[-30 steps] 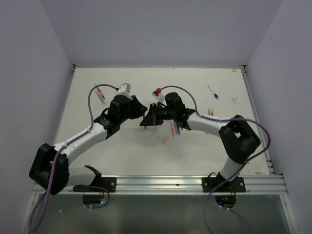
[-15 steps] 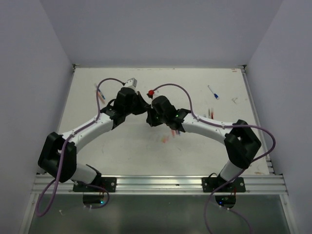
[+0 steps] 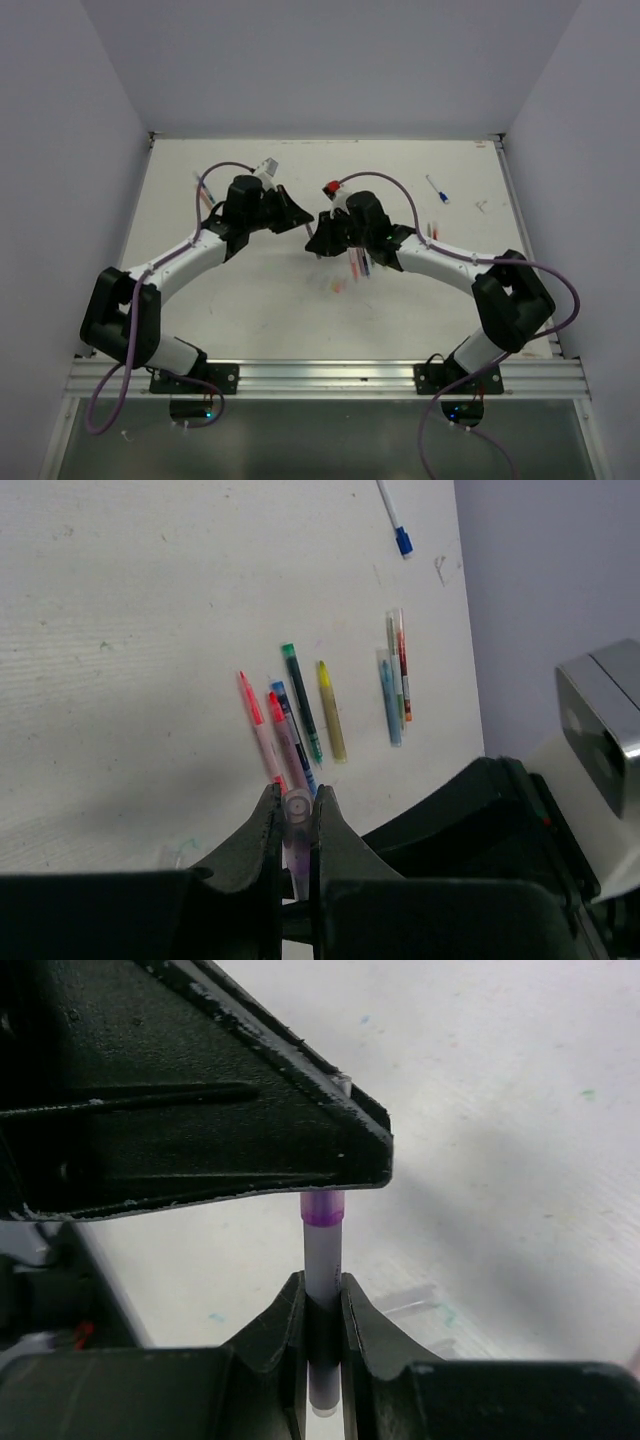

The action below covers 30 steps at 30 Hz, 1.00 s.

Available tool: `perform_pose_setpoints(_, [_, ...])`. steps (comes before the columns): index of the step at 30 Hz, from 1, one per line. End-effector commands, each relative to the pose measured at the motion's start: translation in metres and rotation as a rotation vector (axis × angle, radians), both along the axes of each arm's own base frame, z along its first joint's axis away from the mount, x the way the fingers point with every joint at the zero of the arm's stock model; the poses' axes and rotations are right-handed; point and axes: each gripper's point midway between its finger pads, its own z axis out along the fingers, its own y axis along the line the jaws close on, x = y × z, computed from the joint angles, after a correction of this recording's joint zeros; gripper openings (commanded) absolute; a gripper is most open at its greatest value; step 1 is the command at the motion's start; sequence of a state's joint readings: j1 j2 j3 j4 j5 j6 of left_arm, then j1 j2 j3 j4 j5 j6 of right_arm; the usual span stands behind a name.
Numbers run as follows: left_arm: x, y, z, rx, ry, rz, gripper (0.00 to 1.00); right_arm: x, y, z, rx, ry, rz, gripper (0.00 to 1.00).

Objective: Open the pen caps

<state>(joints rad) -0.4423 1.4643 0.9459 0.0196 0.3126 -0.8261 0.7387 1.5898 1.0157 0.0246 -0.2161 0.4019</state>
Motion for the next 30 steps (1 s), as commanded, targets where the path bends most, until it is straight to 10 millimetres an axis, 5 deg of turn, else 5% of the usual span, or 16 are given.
perform_pose_setpoints(1, [0.023,0.035,0.014,0.053,-0.169,0.091,0.00,-0.050,0.018,0.035,0.321,0.226,0.254,0.00])
perform_pose_setpoints(5, [0.021,0.044,0.007,0.097,-0.177,0.113,0.00,-0.064,0.026,0.052,0.468,0.299,0.330,0.00])
perform_pose_setpoints(11, [0.027,0.048,0.017,0.098,-0.199,0.131,0.00,-0.068,0.022,0.020,0.415,0.375,0.317,0.00])
perform_pose_setpoints(14, [0.032,0.049,0.019,0.112,-0.186,0.129,0.00,-0.052,0.011,0.011,0.330,0.331,0.220,0.00])
perform_pose_setpoints(15, [0.034,0.053,0.014,0.141,-0.168,0.146,0.00,-0.047,-0.006,-0.013,0.198,0.367,0.104,0.00])
perform_pose_setpoints(22, [0.005,0.059,-0.042,0.254,-0.070,0.081,0.00,0.016,-0.108,-0.031,-0.223,0.178,-0.307,0.00])
perform_pose_setpoints(30, [-0.034,0.027,-0.104,0.273,0.011,-0.037,0.00,0.035,-0.197,-0.053,-0.463,0.207,-0.547,0.00])
